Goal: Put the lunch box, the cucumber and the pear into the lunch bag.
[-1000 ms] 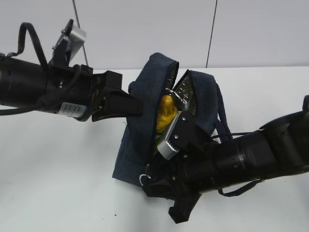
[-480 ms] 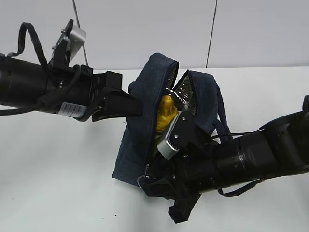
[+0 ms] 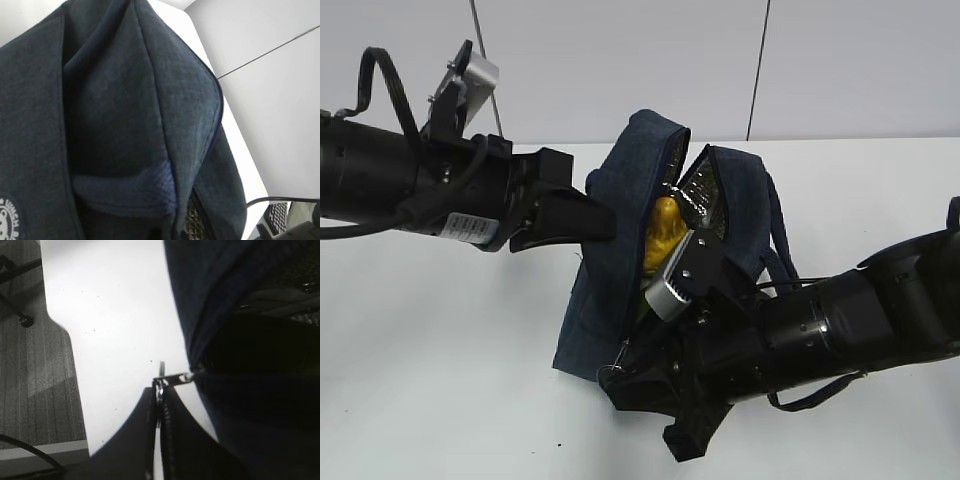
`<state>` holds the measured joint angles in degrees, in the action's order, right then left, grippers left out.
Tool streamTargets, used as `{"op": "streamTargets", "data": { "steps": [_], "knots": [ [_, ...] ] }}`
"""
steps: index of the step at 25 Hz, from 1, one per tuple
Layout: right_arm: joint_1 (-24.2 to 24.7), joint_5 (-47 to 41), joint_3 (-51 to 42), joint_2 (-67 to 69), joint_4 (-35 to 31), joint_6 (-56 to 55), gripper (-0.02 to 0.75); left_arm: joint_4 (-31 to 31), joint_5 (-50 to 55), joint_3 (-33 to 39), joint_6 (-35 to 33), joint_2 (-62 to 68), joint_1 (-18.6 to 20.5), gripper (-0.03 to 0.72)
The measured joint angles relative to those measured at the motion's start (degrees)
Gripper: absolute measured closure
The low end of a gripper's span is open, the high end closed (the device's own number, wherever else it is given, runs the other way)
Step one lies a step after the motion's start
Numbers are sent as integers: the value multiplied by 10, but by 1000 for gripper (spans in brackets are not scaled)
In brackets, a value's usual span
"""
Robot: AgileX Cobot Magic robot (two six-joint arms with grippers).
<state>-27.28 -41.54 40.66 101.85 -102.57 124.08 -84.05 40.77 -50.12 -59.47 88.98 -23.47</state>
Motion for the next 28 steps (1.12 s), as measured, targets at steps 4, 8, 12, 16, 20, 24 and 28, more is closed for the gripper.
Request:
{"op": "streamTargets", "data": {
  "steps": [4,8,12,16,20,24,28],
  "knots": [
    [0,-1,0,-7,21,-29,732,10,-4,0,0,0,0,704],
    [0,-1,0,-39,49,-54,732,22,-7,0,0,0,0,704],
    [0,19,0,-79,82,-89,732,48,-12,0,0,0,0,699],
    [0,41,0,-111,112,-117,732,62,-12,0,0,0,0,694],
    [0,46,0,-138,120,-122,732,70,-12,0,0,0,0,685],
    [0,50,0,-158,122,-123,732,86,-12,0,0,0,0,638],
    [0,65,0,-174,119,-125,732,96,-11,0,0,0,0,547]
  ]
}}
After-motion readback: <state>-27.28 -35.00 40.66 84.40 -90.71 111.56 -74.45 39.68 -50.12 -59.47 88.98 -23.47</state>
